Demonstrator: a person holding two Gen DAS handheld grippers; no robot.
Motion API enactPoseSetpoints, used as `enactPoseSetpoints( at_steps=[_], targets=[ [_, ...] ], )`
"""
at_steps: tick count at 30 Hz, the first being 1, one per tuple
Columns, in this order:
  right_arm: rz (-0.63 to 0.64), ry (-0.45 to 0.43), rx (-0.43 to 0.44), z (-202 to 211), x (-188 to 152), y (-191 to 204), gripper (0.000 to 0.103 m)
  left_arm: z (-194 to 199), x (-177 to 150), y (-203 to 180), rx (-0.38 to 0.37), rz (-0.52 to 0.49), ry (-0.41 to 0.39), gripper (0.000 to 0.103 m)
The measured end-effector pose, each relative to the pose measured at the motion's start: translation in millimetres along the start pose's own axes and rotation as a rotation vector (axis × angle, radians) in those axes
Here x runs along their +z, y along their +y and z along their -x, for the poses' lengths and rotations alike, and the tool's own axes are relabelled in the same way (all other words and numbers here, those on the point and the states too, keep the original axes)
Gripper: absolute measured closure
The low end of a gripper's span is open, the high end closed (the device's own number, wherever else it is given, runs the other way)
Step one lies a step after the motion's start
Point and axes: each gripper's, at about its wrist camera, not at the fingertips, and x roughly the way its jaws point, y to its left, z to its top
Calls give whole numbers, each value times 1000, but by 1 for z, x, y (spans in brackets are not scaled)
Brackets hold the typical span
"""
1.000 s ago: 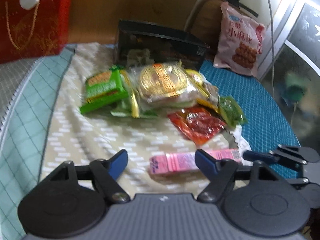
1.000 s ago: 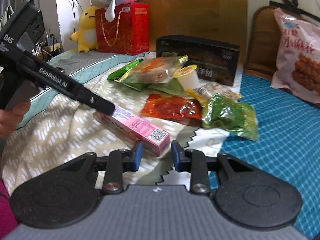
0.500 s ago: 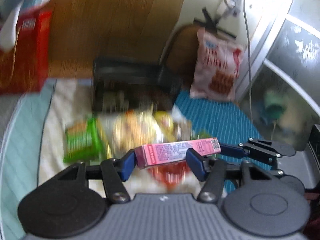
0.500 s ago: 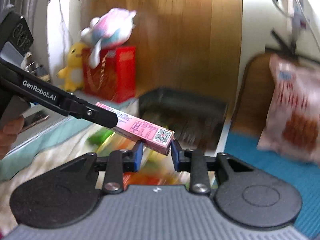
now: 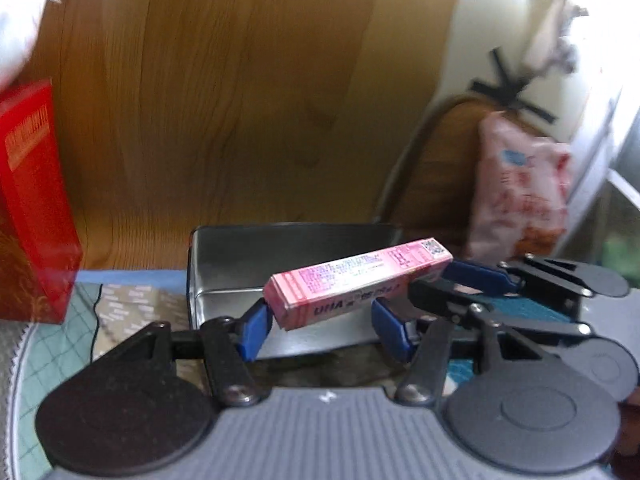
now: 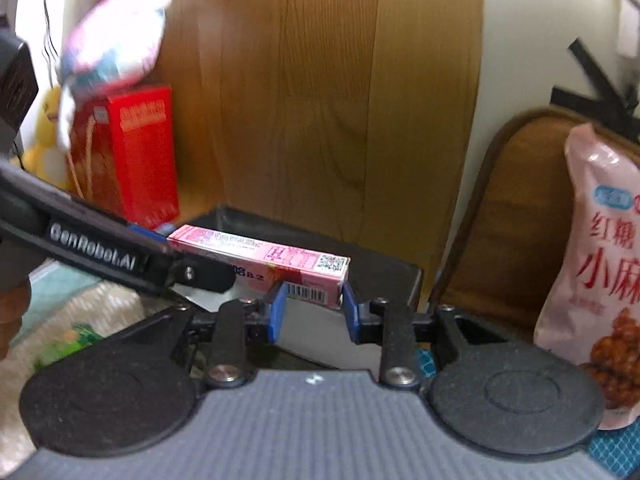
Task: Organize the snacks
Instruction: 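Carry the pink candy box into the tin box and open the left gripper, then grasp the bagged round pastry with the left gripper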
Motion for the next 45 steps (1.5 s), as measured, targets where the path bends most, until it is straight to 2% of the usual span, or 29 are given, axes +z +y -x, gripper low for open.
enactPoseSetpoints(
  at_steps=[2,5,8,11,14,16,17,18,20,22,24,26,31,35,37,39,42,45],
  targets=[
    [-2,1,-13,0,-2,-1,59,-13,-1,9,0,40,17,47],
    [-36,-41,0,25,-7,-5,58,-13,-7,24,6,73,23,43],
    [-117,-71,116,60,-18,-8,58,15,-15,32,-18,73,-22,41],
    [-175,-53,252,85,-39,2,58,59,-36,37,-57,99,-66,35],
    [-171,-14,309,89,-57,25,58,91,-71,38,-89,114,-62,35],
    [-149,31,295,80,-65,39,59,98,-89,42,-95,143,-36,35],
    [-145,62,287,75,-72,45,64,98,-100,43,-96,167,-19,35],
    [-145,78,289,73,-77,49,73,99,-112,43,-95,188,-4,35],
    [-146,74,293,77,-82,56,78,97,-134,42,-79,220,22,36],
    [-152,71,308,87,-86,60,84,89,-138,40,-49,221,27,37],
    [-159,71,324,98,-91,66,87,92,-146,37,-43,221,24,45],
    [-140,68,323,109,-98,75,87,94,-149,30,-87,230,35,51],
    [-193,94,330,133,-123,84,86,105,-176,11,-111,203,79,51],
    [-225,88,353,156,-138,83,79,124,-194,-4,-139,190,101,50],
    [-209,67,334,167,-143,83,55,133,-201,-12,-142,171,102,47],
    [-187,58,333,175,-146,85,44,145,-206,-16,-139,150,87,38],
    [-133,74,325,177,-152,95,42,161,-204,-13,-110,144,45,28],
    [-70,86,300,169,-154,107,40,164,-197,-8,-87,157,30,27]
  ],
)
